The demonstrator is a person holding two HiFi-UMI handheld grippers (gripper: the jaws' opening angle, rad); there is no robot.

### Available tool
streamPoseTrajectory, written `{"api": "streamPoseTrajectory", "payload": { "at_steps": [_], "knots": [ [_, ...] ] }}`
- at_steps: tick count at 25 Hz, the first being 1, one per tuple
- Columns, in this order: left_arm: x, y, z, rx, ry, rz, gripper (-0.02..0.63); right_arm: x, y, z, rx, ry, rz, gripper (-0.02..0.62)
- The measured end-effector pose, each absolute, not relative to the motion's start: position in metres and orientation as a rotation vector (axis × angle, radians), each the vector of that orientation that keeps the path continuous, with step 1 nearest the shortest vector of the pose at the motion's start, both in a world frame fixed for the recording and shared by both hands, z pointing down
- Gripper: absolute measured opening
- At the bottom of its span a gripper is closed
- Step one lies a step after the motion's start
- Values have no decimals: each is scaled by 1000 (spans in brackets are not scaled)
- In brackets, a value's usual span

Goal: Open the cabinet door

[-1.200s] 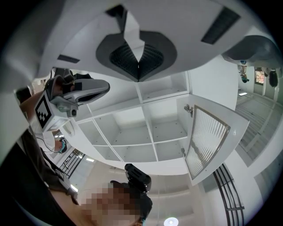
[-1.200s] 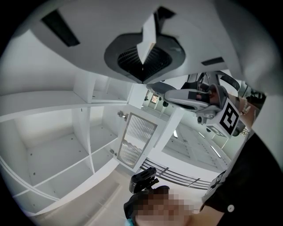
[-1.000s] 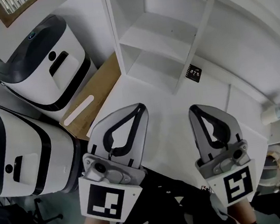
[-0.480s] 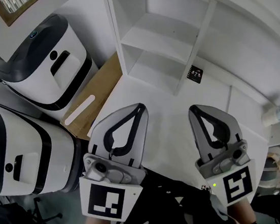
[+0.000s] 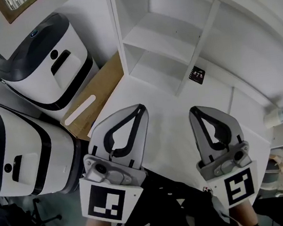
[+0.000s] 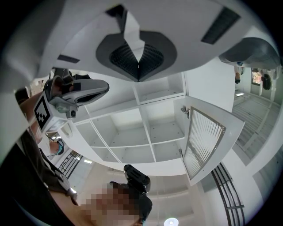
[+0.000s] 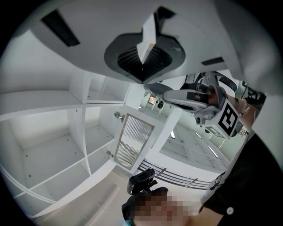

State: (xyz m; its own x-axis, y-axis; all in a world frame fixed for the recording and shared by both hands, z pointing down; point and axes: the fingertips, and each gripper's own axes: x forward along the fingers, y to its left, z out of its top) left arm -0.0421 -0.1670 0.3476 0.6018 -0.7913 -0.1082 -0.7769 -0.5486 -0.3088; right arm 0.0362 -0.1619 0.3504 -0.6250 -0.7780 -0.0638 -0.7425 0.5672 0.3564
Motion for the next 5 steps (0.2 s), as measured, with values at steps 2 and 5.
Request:
{"api": "streamPoseTrajectory", "payload": {
  "at_steps": [2,5],
  "knots": [
    [-43,-166,349,-2509,1273,-67,2,36,-161,352,1308,-2690,-535,3],
    [-45,-165,350,-2511,1274,-69,2,35,-159,353,1308,-2687,-528,3]
  ]
}}
